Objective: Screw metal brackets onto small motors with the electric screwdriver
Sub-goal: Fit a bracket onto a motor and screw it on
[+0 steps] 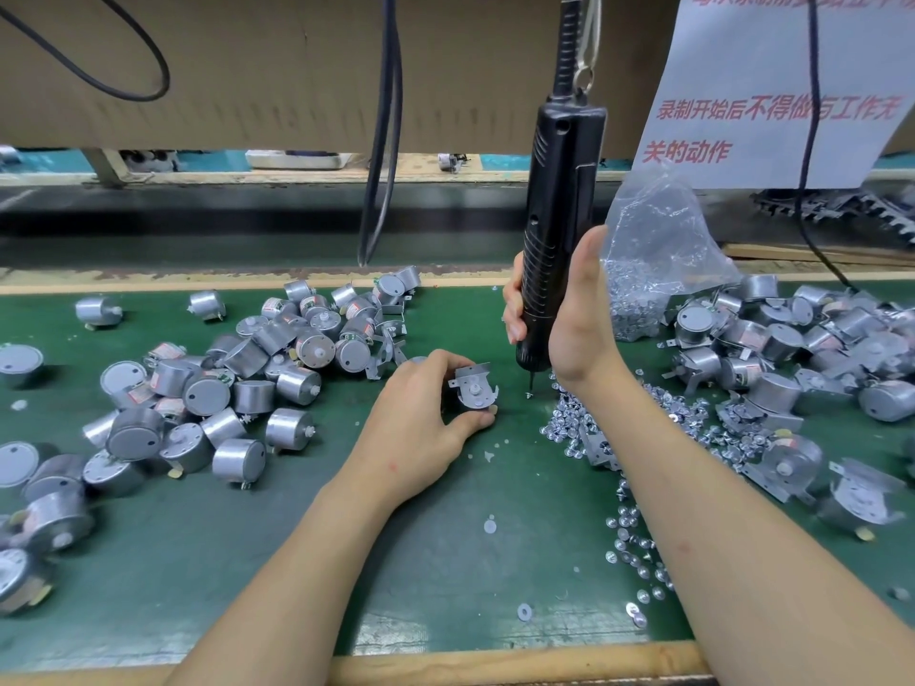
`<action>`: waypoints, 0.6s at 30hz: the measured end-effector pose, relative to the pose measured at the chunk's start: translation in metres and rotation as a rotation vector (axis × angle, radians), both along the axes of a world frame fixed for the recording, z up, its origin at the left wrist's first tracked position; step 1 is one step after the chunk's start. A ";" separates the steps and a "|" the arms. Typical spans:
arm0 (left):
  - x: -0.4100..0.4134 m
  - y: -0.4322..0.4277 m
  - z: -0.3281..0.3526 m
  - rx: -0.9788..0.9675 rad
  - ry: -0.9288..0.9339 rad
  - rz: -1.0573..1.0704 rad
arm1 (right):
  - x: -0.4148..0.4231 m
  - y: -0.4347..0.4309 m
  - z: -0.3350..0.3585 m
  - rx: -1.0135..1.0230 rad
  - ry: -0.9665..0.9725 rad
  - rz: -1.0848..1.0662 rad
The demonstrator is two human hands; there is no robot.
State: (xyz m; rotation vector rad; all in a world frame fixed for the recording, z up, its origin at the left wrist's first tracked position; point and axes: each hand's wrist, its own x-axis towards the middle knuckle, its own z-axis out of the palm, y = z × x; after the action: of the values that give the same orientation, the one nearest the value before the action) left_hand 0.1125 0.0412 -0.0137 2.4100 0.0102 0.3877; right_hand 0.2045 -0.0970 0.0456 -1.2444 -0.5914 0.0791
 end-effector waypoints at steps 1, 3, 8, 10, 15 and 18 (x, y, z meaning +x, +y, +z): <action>0.000 0.000 0.000 0.001 -0.001 0.001 | 0.000 0.000 0.000 0.002 -0.004 0.000; 0.000 0.000 0.000 0.002 -0.004 0.001 | -0.001 0.000 0.001 0.007 -0.007 0.001; 0.000 0.000 0.000 0.004 -0.006 0.002 | -0.002 0.001 0.003 0.019 -0.002 0.009; 0.000 0.000 0.001 0.002 -0.006 0.004 | -0.002 0.001 0.004 0.019 0.000 0.015; 0.000 0.000 0.000 0.008 -0.004 0.004 | -0.002 0.002 0.003 0.024 0.009 0.025; 0.000 -0.001 0.001 0.013 -0.015 0.001 | -0.003 0.002 0.004 0.023 0.016 0.023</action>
State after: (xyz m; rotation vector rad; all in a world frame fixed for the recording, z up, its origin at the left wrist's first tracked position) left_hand 0.1128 0.0407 -0.0132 2.4201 0.0018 0.4077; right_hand 0.2018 -0.0948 0.0496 -1.2137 -0.5910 0.1015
